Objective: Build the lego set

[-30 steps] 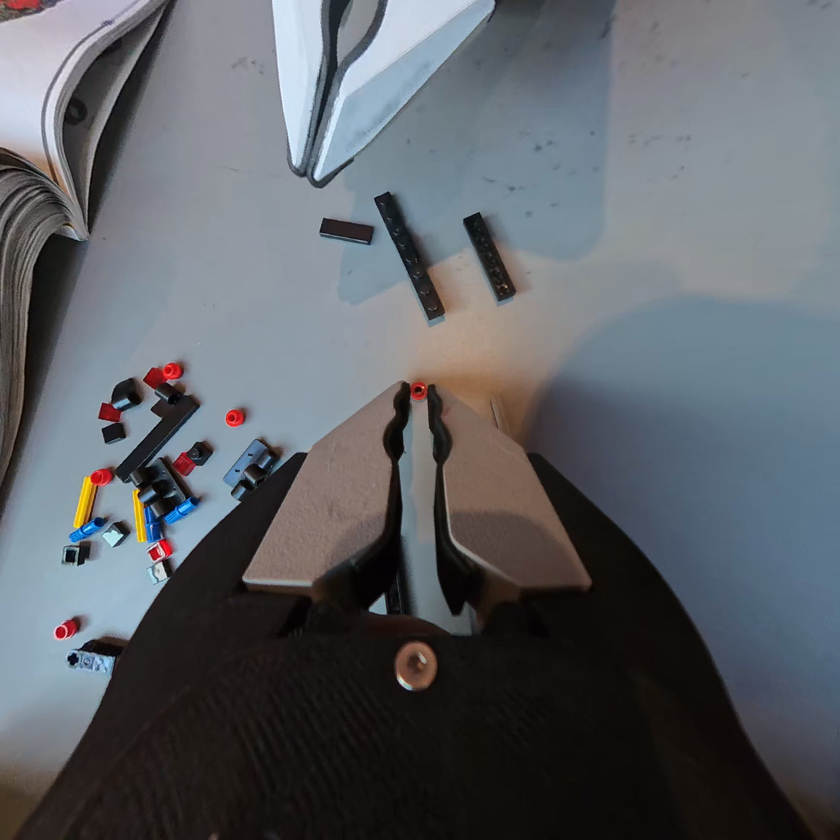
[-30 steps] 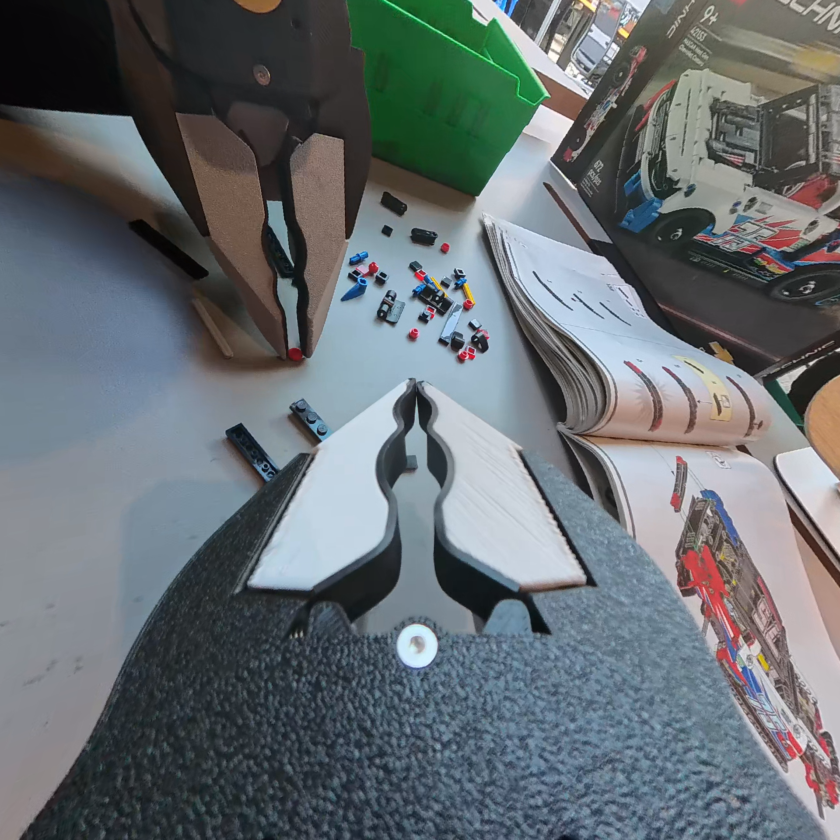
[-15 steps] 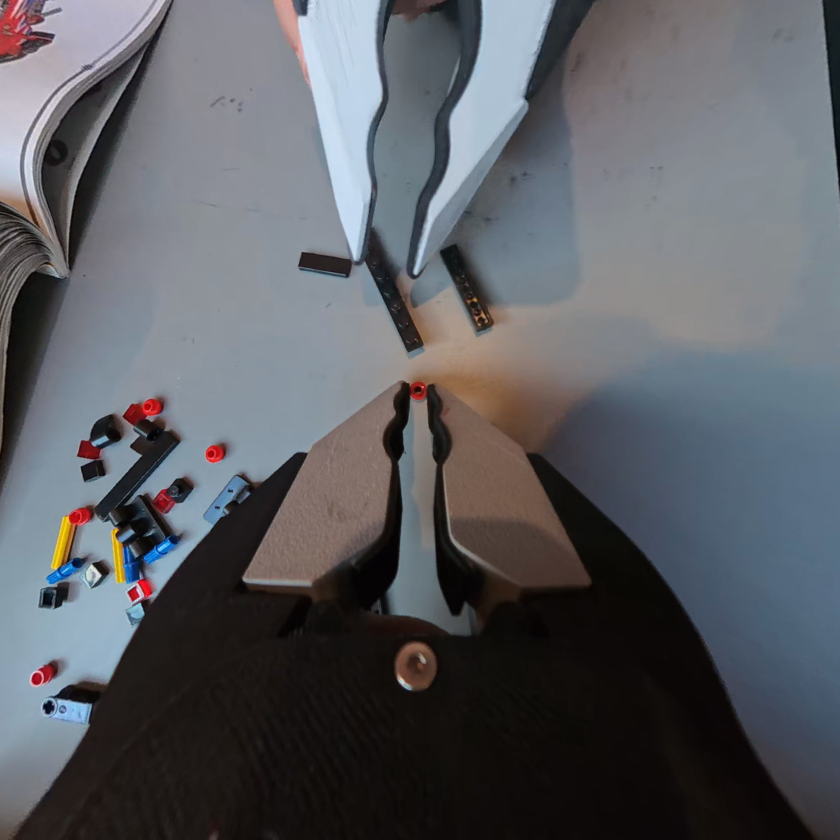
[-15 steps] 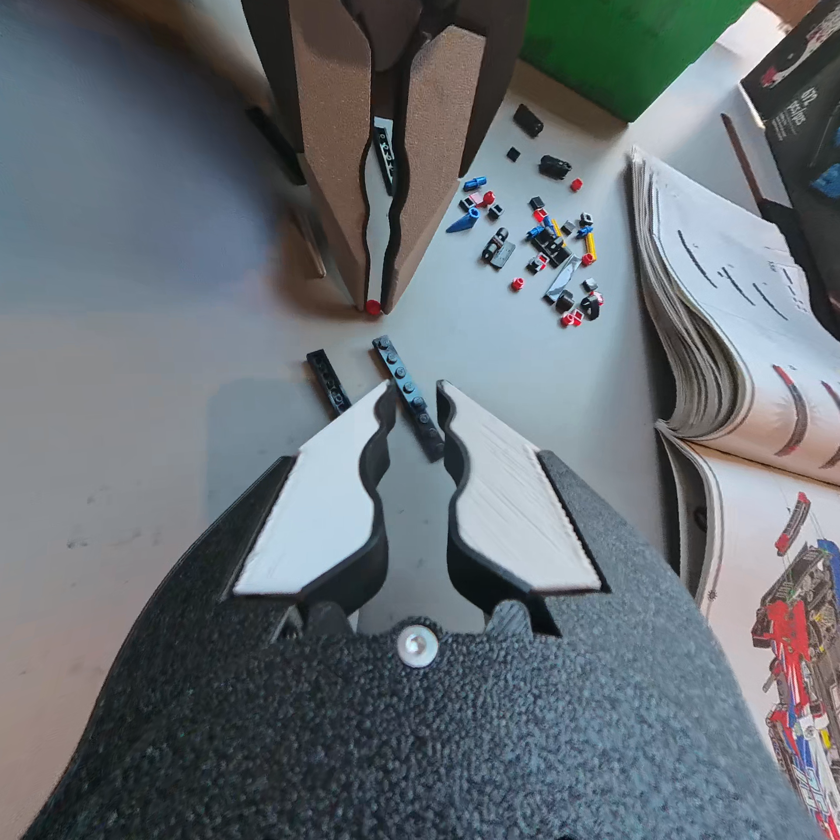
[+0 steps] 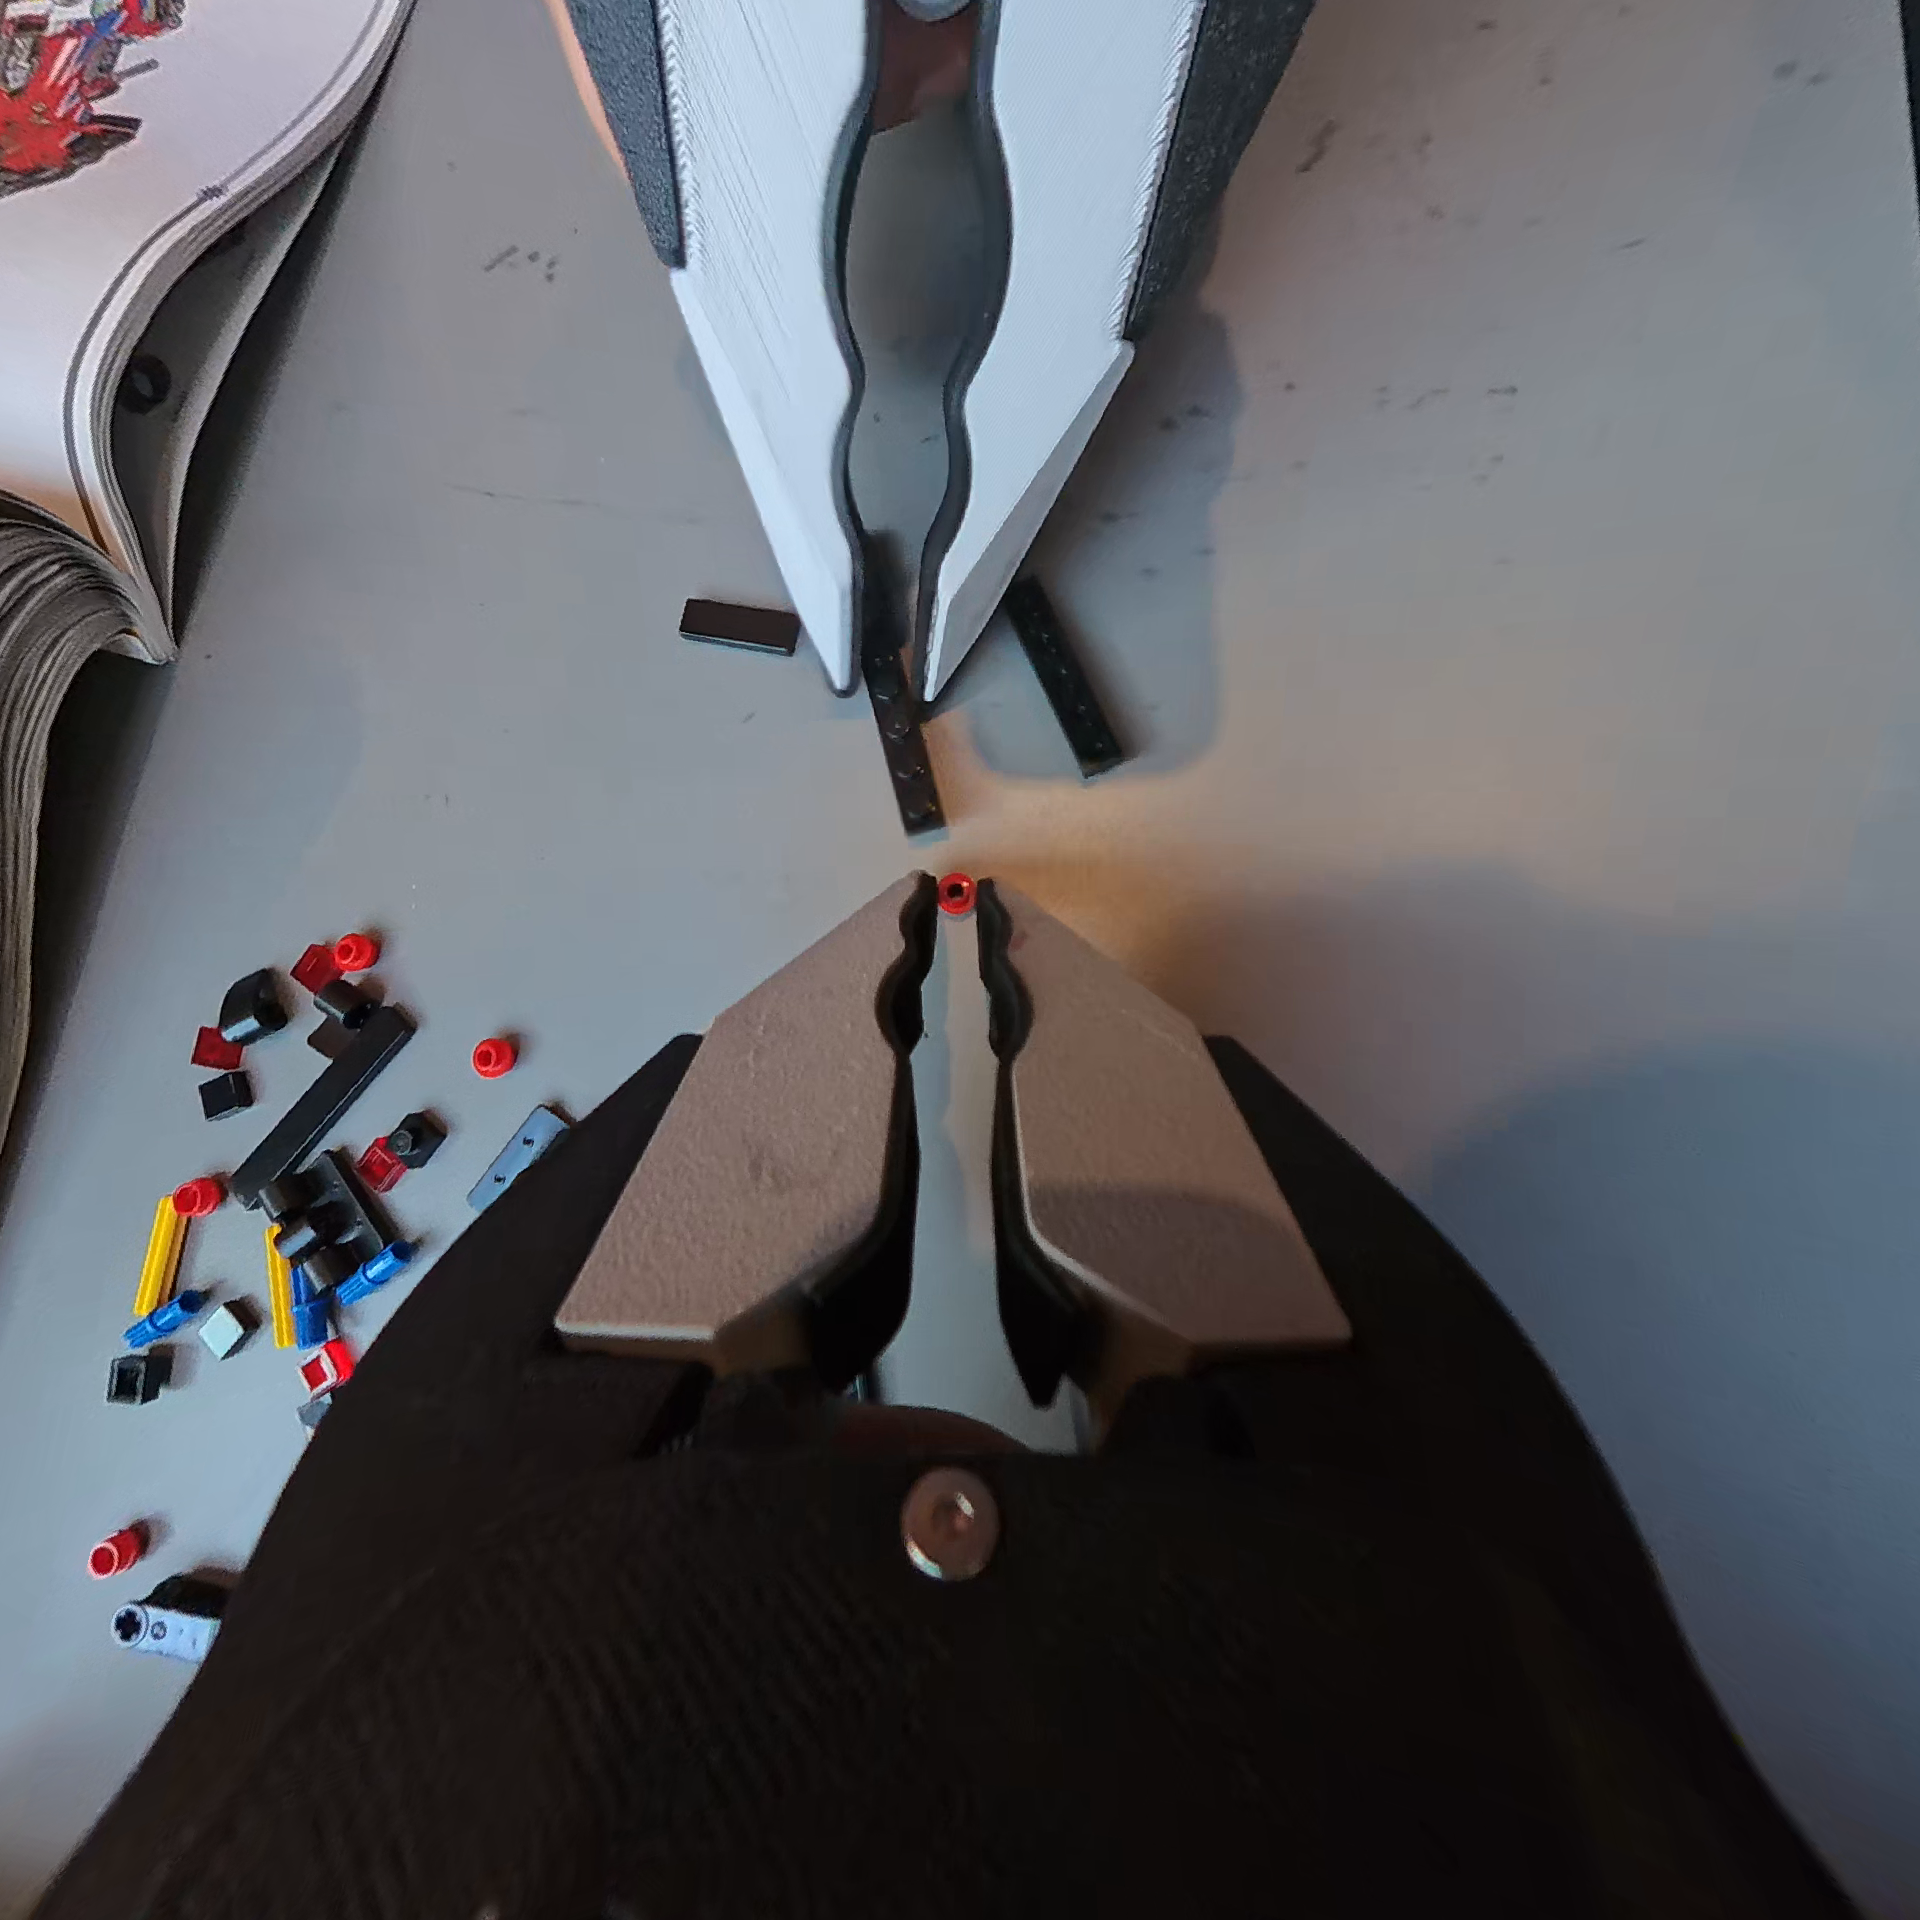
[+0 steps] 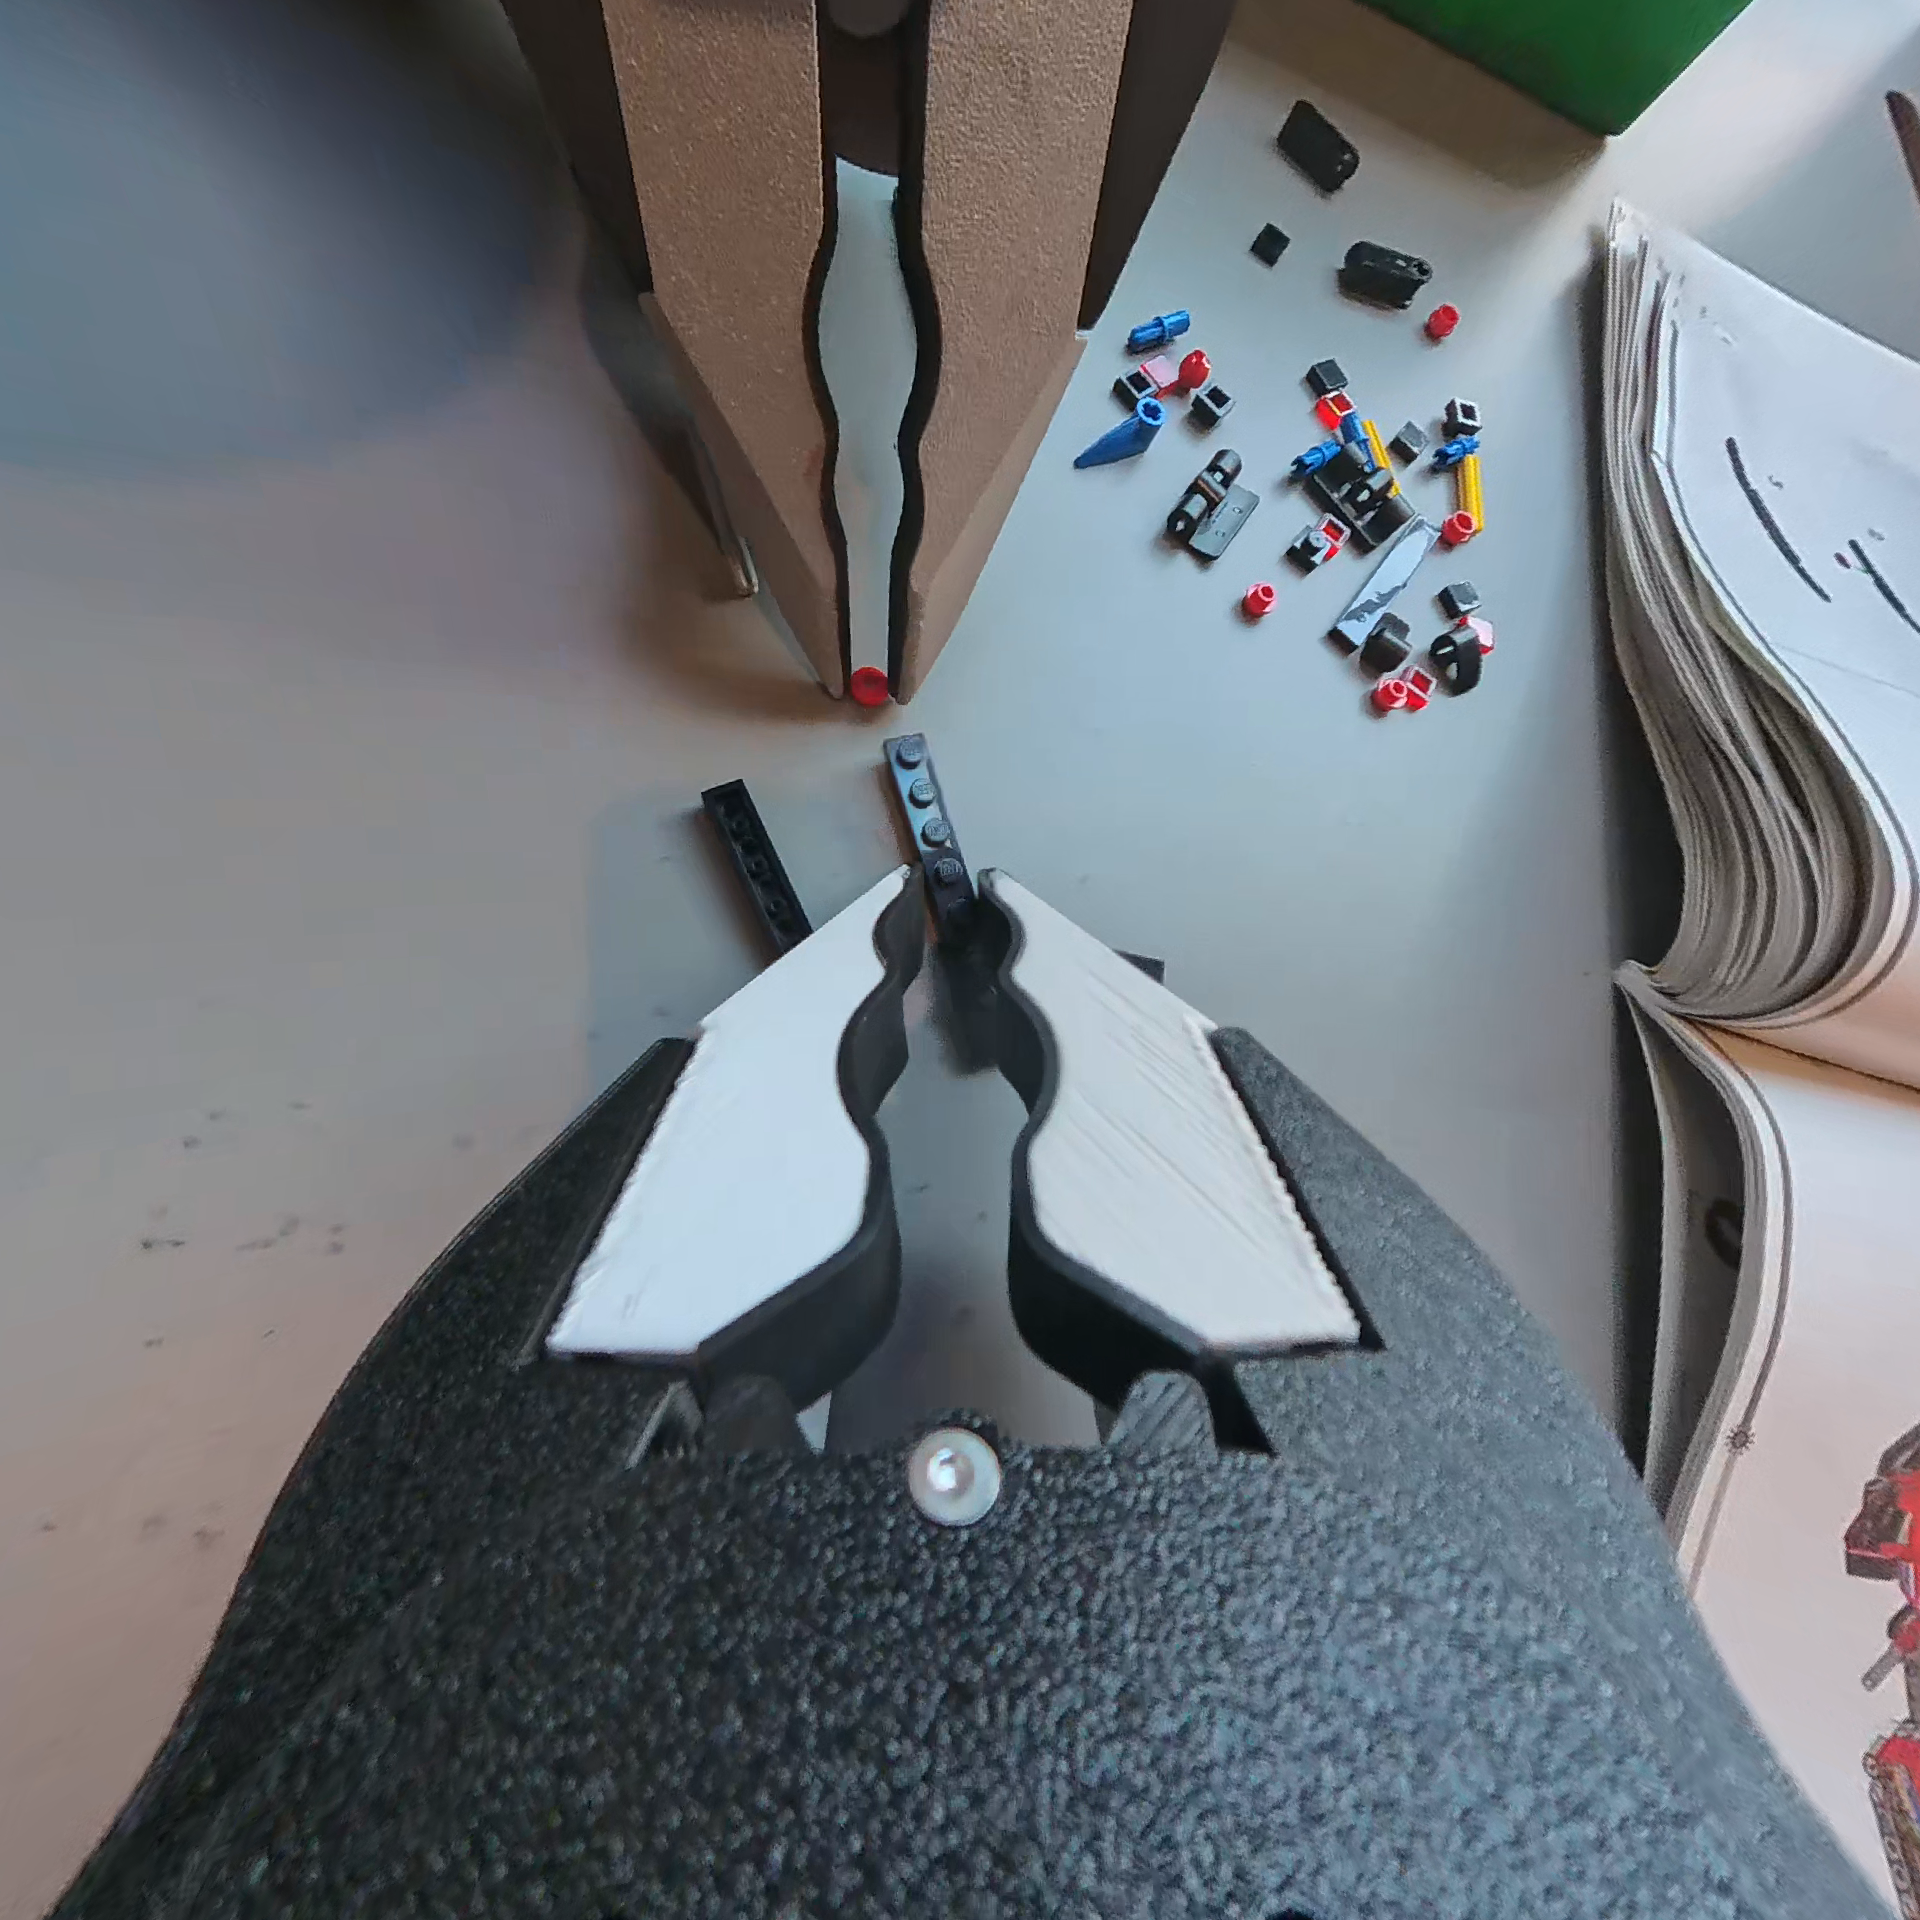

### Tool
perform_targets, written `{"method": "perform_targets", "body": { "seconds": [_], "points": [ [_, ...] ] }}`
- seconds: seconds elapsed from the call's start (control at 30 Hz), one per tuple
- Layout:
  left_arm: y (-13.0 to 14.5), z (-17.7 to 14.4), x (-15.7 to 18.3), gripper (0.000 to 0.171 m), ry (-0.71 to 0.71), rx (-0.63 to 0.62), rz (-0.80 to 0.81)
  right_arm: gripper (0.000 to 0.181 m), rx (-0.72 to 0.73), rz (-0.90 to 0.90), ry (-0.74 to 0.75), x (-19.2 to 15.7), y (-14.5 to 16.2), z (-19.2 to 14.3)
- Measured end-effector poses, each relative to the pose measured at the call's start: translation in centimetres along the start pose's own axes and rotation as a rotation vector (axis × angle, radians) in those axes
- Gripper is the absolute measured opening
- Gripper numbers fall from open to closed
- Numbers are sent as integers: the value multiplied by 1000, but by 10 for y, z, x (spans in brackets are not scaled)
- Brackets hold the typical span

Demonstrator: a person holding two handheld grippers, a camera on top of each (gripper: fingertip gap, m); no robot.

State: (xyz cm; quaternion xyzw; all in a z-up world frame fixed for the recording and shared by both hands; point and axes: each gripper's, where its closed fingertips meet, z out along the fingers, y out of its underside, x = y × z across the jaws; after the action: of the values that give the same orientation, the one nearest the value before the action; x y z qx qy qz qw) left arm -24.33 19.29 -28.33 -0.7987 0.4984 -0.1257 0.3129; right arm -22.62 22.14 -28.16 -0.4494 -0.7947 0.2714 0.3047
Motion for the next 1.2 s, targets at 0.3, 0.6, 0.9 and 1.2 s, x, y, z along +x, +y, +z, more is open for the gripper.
{"method": "perform_targets", "body": {
  "seconds": [0.3, 0.6, 0.9, 1.2],
  "points": [
    [-15, 12, -3, 4, -34, 38, -30, 7, 24, 98, 88, 22, -2, -5],
    [-18, 14, -10, 12, -99, 37, -20, 7, 104, 210, 99, 33, -8, -13],
    [-25, 4, -8, 15, -76, 81, -26, 7, 120, 230, 104, 35, -10, -14],
    [-33, -23, -38, 16, -367, 112, 255, 7, 133, 236, 71, 33, -11, -16]
  ]
}}
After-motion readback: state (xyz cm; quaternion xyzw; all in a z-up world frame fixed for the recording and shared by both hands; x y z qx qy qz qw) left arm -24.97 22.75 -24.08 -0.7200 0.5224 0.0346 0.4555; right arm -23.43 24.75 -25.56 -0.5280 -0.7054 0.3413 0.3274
